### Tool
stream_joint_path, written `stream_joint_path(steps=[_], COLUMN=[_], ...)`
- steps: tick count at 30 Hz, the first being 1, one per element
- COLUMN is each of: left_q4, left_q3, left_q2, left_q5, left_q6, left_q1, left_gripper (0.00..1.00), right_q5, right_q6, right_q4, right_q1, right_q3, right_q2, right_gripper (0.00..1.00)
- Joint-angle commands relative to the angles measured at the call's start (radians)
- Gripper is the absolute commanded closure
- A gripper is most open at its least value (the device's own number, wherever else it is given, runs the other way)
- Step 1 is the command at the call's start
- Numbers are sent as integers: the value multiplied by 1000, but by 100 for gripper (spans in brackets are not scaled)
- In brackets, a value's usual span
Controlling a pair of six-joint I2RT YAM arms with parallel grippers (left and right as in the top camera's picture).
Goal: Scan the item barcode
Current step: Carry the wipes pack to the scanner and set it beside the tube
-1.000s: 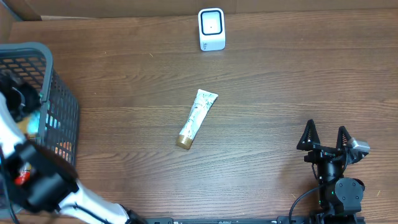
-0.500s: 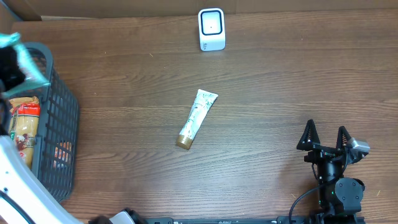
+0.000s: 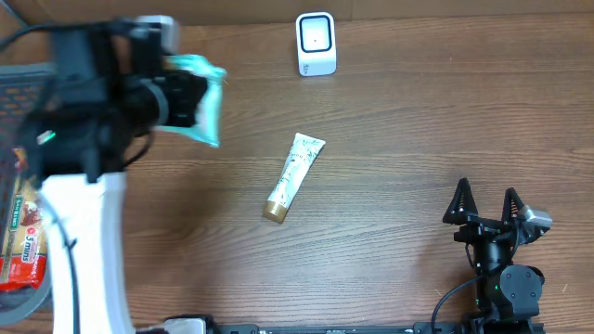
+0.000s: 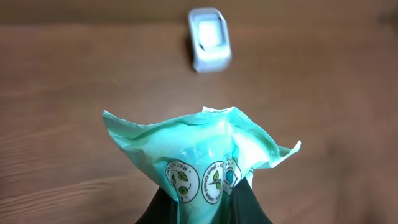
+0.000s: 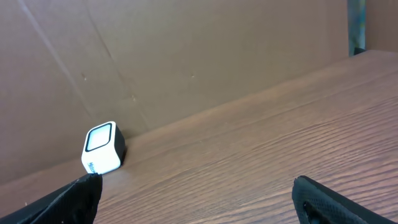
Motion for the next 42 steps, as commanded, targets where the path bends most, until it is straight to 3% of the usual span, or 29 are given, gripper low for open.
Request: stream_joint_path(steps=[1,10,32,34,35,39,42], left_q4=[11,49,168,178,182,193,196], left_q3=[-36,-40,-40,-40,-40,-40,-40], left_q2=[74,332,705,716,718,718,718], left_q5=[-14,-43,85,85,85,85,85], left_q6=[23,-35,-113,-118,-119,-120,-119], left_q1=[-143,-401,-618,-623,-624,-624,-623], left_gripper=[96,96,94,88,80,31,18], right_q5=[10,10,10,10,10,10,10], right_q6=[2,2,2,2,2,2,2], right_q4=[6,6,6,6,6,6,6], right_q1=[1,1,1,1,1,1,1], right_q3=[-11,-11,-11,-11,-11,-11,-11], right_q2=[-11,-11,-11,-11,-11,-11,-11], right_gripper=[0,0,0,0,0,0,0])
